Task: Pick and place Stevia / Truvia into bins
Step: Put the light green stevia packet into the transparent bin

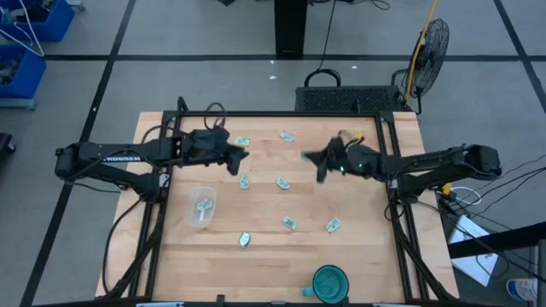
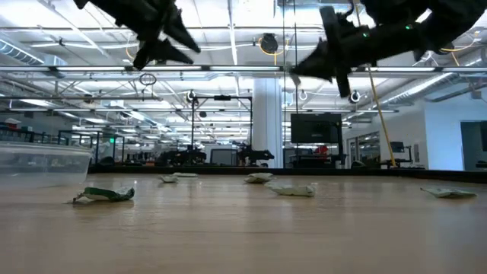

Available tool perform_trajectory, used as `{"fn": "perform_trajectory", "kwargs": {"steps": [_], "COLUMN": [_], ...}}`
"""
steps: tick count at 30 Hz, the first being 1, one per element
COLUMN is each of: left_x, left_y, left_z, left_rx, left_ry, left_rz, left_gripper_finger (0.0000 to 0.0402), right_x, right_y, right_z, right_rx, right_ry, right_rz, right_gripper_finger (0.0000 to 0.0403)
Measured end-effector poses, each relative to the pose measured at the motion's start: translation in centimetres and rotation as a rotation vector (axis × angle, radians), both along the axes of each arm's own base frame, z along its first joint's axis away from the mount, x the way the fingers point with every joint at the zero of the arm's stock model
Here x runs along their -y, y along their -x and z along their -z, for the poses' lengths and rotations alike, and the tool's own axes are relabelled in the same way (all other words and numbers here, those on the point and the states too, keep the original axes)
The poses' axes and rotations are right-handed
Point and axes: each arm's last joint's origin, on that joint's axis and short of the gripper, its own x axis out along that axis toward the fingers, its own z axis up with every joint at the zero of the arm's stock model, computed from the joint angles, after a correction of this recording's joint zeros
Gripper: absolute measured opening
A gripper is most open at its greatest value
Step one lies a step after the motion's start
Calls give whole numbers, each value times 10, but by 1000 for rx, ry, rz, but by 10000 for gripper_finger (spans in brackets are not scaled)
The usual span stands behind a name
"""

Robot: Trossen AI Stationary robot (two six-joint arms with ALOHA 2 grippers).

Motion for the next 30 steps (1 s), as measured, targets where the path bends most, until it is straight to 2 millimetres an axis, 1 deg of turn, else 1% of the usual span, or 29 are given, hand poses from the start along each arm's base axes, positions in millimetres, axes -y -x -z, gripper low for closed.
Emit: {"fn": "perform_trajectory", "kwargs": {"steps": [2, 4, 6, 8, 10, 14, 18, 22, 26, 30], "left_x": [-3, -4, -7, -9, -11, -12, -12, -12, -15, -19], "left_y": [-5, -12, -19, -27, -33, -44, -50, -51, -51, -50], "left_z": [-6, -10, -10, -9, -2, 12, 20, 23, 22, 22], "left_rx": [68, 125, 158, 177, 147, 101, 76, 59, 47, 48], "left_ry": [-40, -92, -141, -182, -199, -193, -189, -204, -241, -241], "left_rz": [-15, -6, 2, 9, 17, 44, 74, 82, 88, 75], "left_gripper_finger": [147, 147, 147, 147, 147, 147, 147, 147, 147, 147], "right_x": [11, 19, 24, 25, 28, 33, 35, 36, 37, 36], "right_y": [-5, -12, -25, -40, -56, -81, -99, -107, -108, -108], "right_z": [-13, -18, -19, -24, -28, -26, -24, -21, -21, -21], "right_rx": [160, 209, 186, 182, 186, 131, 64, 46, 44, 51], "right_ry": [19, 28, 30, 48, 64, 74, 87, 87, 86, 88], "right_rz": [43, 65, 63, 0, -37, -67, -116, -145, -144, -147], "right_gripper_finger": [1, 0, 0, 0, 0, 0, 0, 0, 0, 0]}}
